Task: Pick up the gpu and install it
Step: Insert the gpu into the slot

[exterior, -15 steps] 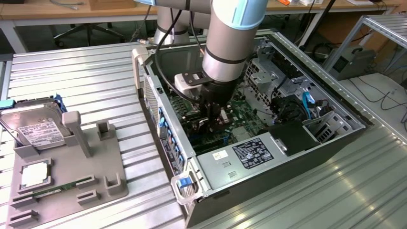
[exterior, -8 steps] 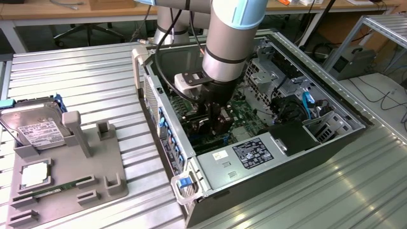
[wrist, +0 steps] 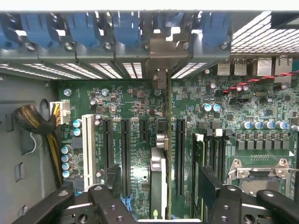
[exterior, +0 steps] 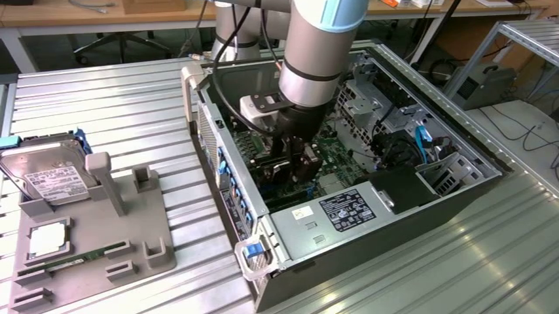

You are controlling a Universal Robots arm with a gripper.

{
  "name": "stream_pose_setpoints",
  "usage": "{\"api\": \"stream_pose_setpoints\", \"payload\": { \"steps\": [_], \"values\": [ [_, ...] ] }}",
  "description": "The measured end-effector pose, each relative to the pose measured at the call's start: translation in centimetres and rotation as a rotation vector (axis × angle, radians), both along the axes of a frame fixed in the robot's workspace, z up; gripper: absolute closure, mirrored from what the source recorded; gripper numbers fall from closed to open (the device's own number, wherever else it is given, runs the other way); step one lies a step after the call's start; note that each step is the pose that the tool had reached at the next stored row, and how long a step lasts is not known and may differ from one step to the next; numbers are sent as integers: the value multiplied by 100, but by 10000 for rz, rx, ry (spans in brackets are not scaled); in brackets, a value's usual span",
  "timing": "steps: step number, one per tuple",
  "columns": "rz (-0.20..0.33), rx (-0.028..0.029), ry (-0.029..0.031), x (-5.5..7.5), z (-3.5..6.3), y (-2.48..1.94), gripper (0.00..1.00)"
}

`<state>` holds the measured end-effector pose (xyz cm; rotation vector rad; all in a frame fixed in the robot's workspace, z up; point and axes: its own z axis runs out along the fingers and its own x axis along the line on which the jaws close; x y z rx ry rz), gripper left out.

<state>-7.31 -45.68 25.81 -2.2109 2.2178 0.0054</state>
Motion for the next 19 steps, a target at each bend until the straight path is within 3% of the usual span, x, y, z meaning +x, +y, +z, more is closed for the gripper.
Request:
{"api": "stream_pose_setpoints", "payload": {
  "steps": [14,19],
  "values": [
    [1,0,0,0,398,1,24],
    [1,1,-1,0,398,1,24]
  ]
}}
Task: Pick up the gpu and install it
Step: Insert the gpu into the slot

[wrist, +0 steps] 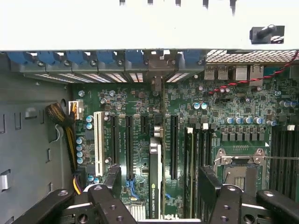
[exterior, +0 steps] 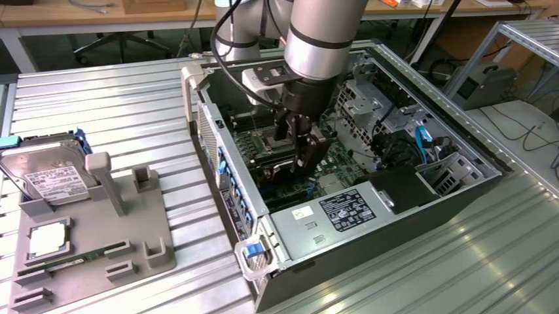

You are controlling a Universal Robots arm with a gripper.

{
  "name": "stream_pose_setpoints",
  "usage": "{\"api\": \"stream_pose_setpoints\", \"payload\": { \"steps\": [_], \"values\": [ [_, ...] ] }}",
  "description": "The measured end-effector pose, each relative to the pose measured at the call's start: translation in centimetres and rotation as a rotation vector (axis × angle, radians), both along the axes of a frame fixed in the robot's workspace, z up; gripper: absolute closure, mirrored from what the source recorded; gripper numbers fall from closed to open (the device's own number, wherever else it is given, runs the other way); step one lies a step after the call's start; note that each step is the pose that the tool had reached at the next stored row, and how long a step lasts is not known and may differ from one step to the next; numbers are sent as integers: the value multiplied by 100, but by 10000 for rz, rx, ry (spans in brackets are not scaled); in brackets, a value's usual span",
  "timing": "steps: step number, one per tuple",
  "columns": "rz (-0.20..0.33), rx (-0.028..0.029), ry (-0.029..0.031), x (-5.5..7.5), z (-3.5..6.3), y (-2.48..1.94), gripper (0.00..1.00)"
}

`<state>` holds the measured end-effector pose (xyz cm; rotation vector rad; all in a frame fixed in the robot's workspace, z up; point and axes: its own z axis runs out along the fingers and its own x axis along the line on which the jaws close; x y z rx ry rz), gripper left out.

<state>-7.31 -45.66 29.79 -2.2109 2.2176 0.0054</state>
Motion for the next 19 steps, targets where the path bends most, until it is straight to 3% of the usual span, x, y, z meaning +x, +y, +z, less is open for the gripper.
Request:
{"api": "stream_pose_setpoints", "payload": {
  "steps": [4,10,12,13,14,18,19],
  "values": [
    [0,-2,1,-1,-33,0,24],
    [0,-1,0,-3,-241,0,24],
    [0,-1,0,-3,-261,0,24],
    [0,-1,0,-3,-307,0,56],
    [-1,7,0,-3,-350,0,56],
    [0,6,0,-3,-350,0,58],
    [-1,6,0,-4,-349,0,73]
  ]
}}
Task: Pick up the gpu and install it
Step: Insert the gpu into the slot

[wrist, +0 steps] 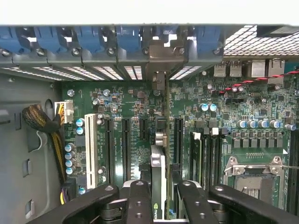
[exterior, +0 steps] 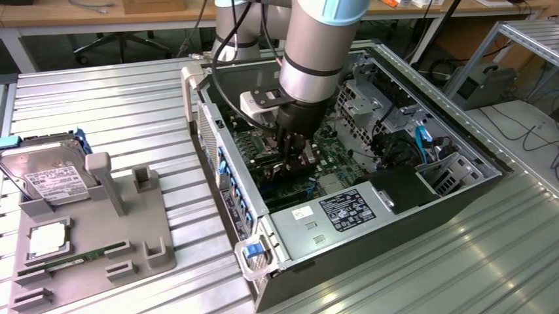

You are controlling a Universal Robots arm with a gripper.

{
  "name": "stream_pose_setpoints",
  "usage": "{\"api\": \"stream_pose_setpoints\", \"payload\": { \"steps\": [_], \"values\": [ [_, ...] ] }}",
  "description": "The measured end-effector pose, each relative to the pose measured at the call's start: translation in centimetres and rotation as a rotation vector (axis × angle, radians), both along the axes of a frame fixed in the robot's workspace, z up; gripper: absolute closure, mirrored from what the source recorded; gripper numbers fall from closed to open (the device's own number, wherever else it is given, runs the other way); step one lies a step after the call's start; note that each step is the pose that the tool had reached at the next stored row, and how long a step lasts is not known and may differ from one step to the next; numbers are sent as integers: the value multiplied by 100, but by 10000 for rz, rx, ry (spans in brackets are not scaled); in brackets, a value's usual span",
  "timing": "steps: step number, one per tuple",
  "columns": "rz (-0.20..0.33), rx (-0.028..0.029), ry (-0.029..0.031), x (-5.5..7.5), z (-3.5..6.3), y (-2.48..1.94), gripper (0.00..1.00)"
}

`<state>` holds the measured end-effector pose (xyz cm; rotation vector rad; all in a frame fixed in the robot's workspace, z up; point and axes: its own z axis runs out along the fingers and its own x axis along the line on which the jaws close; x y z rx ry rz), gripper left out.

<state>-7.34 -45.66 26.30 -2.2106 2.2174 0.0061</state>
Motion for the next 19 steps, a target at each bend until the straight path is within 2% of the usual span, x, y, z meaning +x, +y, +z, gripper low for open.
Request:
{"api": "stream_pose_setpoints", "payload": {
  "steps": [4,19],
  "values": [
    [0,-1,-7,-27,-31,0,73],
    [1,1,-8,-29,-37,0,73]
  ]
}}
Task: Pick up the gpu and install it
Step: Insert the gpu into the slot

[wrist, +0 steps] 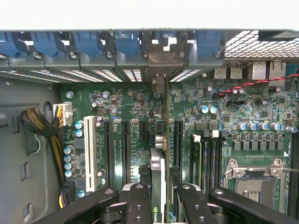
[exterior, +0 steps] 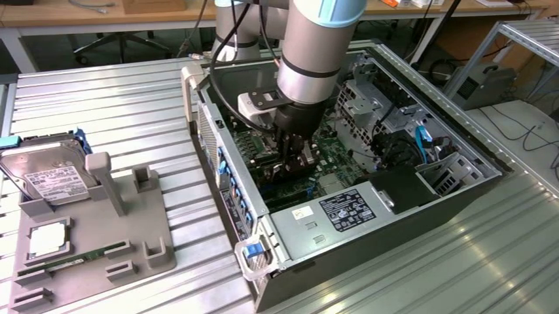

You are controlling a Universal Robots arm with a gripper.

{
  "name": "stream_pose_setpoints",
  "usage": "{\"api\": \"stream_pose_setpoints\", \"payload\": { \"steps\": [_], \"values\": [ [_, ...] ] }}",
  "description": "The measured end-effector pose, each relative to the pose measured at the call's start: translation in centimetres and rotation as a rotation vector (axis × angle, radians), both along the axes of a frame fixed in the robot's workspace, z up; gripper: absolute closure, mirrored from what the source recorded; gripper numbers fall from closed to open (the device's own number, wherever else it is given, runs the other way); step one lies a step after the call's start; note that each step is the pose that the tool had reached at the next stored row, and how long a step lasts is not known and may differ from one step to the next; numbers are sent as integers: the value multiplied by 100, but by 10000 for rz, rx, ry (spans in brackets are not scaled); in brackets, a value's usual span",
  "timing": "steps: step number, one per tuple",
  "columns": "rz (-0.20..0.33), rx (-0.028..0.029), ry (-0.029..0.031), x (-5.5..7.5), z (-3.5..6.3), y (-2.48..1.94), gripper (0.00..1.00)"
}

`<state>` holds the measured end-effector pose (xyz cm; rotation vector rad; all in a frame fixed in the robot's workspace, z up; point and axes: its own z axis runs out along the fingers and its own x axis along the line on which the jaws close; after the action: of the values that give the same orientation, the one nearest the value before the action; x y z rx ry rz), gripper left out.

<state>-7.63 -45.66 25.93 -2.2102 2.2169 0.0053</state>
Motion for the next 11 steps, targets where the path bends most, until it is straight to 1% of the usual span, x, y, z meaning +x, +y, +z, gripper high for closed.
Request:
{"api": "stream_pose_setpoints", "payload": {
  "steps": [1,3,6,11],
  "values": [
    [0,0,0,0,-1,0,73],
    [-1,16,-6,0,-10,2,73],
    [-1,1,-1,0,-5,0,73],
    [-1,0,0,0,-5,0,73]
  ]
}}
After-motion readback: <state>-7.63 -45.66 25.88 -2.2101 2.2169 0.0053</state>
